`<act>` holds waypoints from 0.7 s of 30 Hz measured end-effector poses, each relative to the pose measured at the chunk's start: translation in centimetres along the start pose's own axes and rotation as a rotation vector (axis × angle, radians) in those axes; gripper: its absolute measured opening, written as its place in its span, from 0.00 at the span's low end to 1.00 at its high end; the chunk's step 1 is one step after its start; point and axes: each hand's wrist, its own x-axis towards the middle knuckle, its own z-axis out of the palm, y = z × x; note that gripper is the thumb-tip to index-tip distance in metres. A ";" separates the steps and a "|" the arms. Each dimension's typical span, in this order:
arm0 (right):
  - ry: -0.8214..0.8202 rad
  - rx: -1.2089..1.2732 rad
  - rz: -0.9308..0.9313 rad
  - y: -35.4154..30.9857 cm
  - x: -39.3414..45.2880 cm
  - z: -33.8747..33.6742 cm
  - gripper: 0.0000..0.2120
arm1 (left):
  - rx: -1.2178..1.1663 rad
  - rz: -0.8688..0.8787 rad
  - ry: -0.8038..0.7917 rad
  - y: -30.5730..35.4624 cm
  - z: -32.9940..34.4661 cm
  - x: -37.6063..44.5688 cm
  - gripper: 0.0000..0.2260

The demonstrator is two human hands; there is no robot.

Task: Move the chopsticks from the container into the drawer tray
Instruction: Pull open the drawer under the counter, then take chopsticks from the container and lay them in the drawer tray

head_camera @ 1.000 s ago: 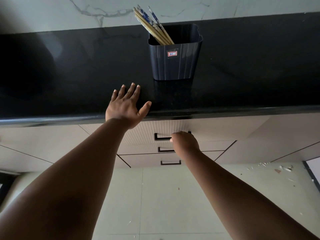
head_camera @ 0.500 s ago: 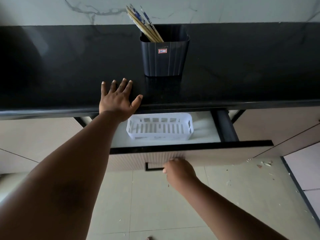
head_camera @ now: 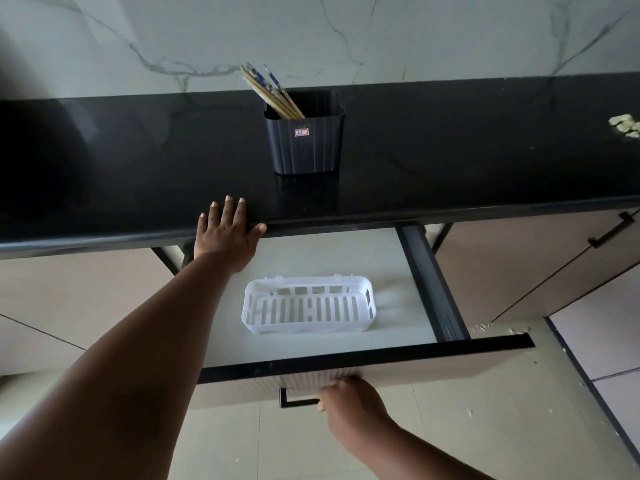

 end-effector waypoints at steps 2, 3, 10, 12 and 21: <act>0.011 0.008 -0.050 0.3 -0.7 -0.2 0.13 | 0.029 0.016 -0.030 -0.2 -0.4 -0.8 0.33; 0.016 0.020 -0.073 0.6 -1.1 -0.5 0.12 | 0.047 0.022 -0.050 -0.3 -0.6 -1.3 0.34; 0.039 0.008 -0.206 0.2 -4.4 -6.4 0.15 | 0.176 0.053 -0.089 -0.9 -2.2 -6.2 0.38; 0.049 -0.036 -0.217 -0.2 -5.0 -8.6 0.16 | 0.183 0.037 -0.086 -0.7 -3.1 -7.6 0.38; 0.272 -0.202 -0.227 -0.4 -4.5 -17.6 0.11 | 0.172 0.060 0.074 2.3 -11.3 -9.2 0.38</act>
